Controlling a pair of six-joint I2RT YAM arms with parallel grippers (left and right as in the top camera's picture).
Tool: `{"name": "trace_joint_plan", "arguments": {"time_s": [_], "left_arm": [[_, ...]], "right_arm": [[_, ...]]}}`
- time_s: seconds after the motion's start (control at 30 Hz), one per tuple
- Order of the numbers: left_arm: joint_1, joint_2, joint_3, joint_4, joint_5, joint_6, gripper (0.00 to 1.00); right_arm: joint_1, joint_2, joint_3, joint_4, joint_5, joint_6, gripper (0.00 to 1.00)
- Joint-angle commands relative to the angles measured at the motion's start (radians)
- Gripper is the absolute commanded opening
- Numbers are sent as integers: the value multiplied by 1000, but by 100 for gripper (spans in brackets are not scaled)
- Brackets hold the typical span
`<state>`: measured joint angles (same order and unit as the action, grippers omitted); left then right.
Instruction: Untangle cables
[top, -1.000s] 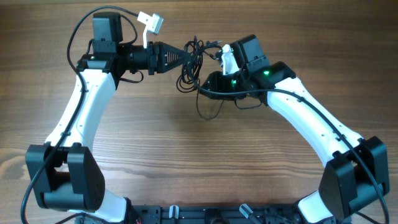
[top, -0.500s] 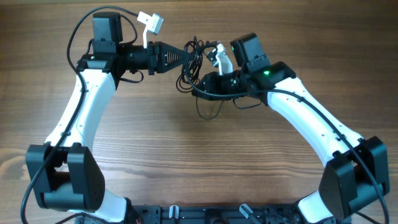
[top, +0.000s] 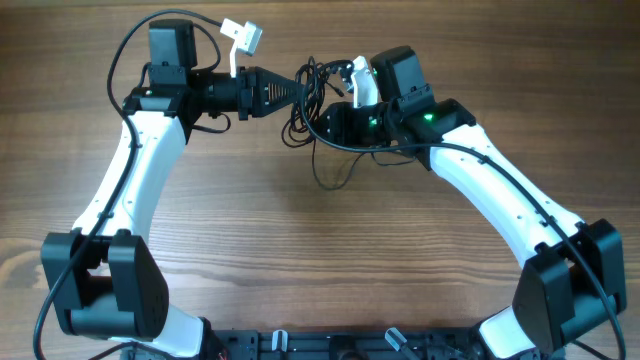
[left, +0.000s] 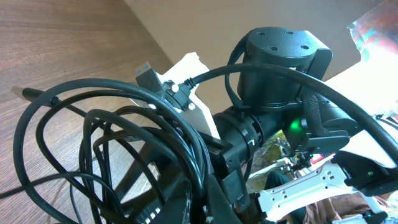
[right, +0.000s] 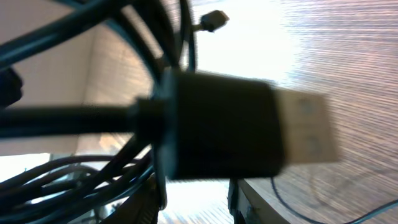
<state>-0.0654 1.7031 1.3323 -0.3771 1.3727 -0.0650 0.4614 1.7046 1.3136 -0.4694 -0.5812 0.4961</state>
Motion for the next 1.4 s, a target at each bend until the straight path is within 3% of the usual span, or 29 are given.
{"name": "trace_joint_plan", "arguments": {"time_s": [0.0, 0.17, 0.43, 0.93, 1.37], "left_arm": [[-2, -7, 6, 2, 13, -2, 4], [-2, -7, 6, 2, 13, -3, 4], [-2, -7, 6, 2, 13, -21, 4], [-2, -7, 6, 3, 13, -21, 4], [68, -7, 6, 2, 36, -51, 4]], "right_arm": [[1, -3, 6, 11, 66, 13, 37], [25, -3, 6, 61, 78, 65, 37], [60, -3, 6, 92, 278, 110, 37], [62, 7, 6, 41, 532, 133, 36], [34, 169, 6, -28, 712, 196, 30]]}}
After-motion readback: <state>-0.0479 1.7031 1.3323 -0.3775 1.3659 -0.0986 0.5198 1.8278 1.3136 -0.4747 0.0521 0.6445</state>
